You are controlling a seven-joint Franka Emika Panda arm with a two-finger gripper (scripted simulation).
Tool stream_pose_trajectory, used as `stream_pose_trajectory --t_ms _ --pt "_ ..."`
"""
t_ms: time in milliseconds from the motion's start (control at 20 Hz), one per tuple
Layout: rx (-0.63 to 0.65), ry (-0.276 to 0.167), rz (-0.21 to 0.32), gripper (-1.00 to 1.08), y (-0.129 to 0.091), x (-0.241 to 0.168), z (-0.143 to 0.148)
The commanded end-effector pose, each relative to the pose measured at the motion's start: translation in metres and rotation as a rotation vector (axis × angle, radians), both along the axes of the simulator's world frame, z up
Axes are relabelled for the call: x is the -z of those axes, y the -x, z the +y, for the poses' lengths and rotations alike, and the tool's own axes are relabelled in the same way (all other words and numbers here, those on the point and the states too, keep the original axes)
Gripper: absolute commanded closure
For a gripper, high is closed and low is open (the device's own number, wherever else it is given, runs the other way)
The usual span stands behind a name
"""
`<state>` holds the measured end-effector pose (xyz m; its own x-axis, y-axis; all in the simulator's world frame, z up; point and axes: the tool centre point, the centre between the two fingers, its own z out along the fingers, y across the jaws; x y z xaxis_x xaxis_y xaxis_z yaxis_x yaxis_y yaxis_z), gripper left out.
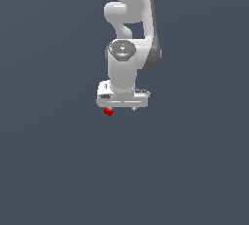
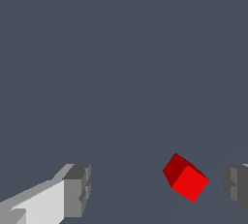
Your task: Pick up the red cube and move it to a goal position.
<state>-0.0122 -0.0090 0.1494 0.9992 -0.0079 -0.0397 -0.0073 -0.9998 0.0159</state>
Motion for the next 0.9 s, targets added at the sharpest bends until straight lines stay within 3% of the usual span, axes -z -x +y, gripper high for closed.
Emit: stream_pose_trajectory --t_ms 0,400,850 --pt "0.0 0.0 0.0 -0.92 0.0 0.0 0.0" --pt "0.066 0.0 -0.005 -0.92 0.007 0.014 -0.011" --pt "0.287 0.001 -0.021 -0.92 0.034 0.06 -0.045"
